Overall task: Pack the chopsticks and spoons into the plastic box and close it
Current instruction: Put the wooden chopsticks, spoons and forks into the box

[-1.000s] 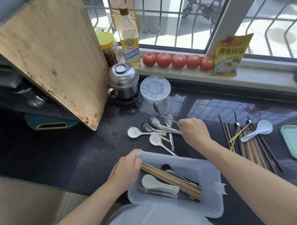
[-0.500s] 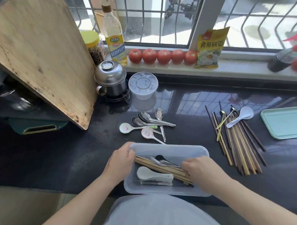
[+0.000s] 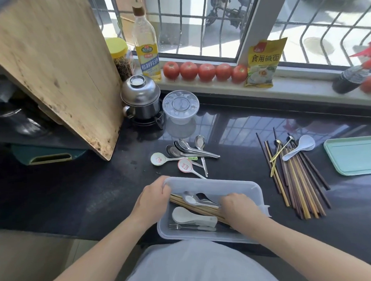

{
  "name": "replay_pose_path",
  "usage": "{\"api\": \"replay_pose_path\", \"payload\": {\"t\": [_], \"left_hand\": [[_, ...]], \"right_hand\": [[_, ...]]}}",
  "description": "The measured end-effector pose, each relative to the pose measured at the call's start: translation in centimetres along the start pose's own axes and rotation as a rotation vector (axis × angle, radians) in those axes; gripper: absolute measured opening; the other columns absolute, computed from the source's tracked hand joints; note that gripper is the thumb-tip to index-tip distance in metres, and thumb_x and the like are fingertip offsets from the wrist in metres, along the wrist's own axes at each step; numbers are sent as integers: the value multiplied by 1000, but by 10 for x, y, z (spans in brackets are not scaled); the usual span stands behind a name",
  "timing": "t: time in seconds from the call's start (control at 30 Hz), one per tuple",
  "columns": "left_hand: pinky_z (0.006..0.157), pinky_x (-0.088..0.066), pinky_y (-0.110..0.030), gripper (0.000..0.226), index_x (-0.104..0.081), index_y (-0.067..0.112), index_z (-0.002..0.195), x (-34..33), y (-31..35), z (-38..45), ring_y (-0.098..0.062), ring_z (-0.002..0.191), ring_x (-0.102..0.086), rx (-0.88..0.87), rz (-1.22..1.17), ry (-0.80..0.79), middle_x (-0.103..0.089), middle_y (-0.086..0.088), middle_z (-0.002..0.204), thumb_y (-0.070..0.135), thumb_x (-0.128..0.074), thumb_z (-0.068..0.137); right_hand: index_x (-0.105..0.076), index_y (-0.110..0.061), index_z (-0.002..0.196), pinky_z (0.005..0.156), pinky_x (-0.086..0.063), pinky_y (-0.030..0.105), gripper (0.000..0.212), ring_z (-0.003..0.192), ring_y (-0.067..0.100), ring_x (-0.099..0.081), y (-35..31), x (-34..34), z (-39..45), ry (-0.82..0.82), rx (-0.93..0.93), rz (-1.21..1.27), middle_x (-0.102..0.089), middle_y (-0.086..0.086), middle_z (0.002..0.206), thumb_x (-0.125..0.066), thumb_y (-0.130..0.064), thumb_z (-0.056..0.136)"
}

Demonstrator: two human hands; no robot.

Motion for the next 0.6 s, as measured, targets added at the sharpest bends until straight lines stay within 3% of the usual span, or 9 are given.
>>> {"api": "replay_pose_path", "payload": {"t": [0.1, 0.2, 0.3, 0.4, 0.47, 0.53, 0.6], "left_hand": [[79, -56, -42, 32, -64, 38, 110, 0, 1, 0, -18, 84, -67, -5, -5, 0, -73, 7, 91, 24, -37, 100], [79, -56, -41, 32, -64, 38, 109, 0, 1, 1, -16, 84, -67, -12, -10, 3, -72, 8, 90, 24, -37, 101], [79, -56, -42, 32, -64, 38, 111, 0, 0, 1, -17, 83, -67, -8, -8, 6, -72, 7, 90, 24, -37, 102], [79, -57, -42, 32, -63, 39, 113, -1, -1, 1, -19, 83, -67, -1, -2, 2, -73, 6, 90, 26, -37, 102], [79, -57, -42, 32, -63, 40, 114, -1, -1, 1, -19, 84, -68, 3, 2, -5, -73, 6, 91, 27, -37, 102], [80, -58, -44, 32, -63, 40, 114, -1, 0, 1, -18, 85, -68, -1, 4, -5, -74, 6, 92, 27, -36, 102], [81, -58, -44, 31, -63, 41, 113, -1, 0, 1, -18, 85, -69, 3, 1, -5, -74, 6, 92, 28, -37, 102]], "right_hand": [[-40, -16, 58, 44, -25, 34, 32, 53, 22, -36, 6, -8, 8, 9, -50, 268, -41, 1, 54, -47, -13, 89], [-35, -15, 55, 47, -23, 33, 29, 55, 20, -26, 18, -7, 10, 74, -128, 408, -32, 2, 52, -46, -7, 81], [-36, -21, 57, 43, -24, 29, 32, 49, 18, -31, 13, 2, 2, 72, -154, 213, -34, -3, 52, -46, -2, 81], [-36, -21, 61, 55, -37, 31, 35, 62, 24, -48, -9, 13, -8, 7, -51, -47, -37, -3, 57, -51, 0, 84], [-39, -18, 62, 58, -39, 32, 32, 67, 27, -50, -16, 21, -13, -33, 25, -27, -40, 0, 58, -52, -7, 89], [-51, -12, 66, 56, -40, 34, 29, 65, 24, -50, -22, 47, -18, -27, 125, 147, -51, 4, 60, -49, -20, 94], [-64, -13, 70, 60, -49, 31, 32, 57, 14, -57, -13, 88, -13, 31, 119, 510, -64, -2, 59, -51, -31, 93]]}}
Point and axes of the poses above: each hand's wrist, its own z-axis towards the middle knuckle, its own x-axis out of the back of the hand, y = z × x, the point moved 10 cm from there along z, towards the middle knuckle
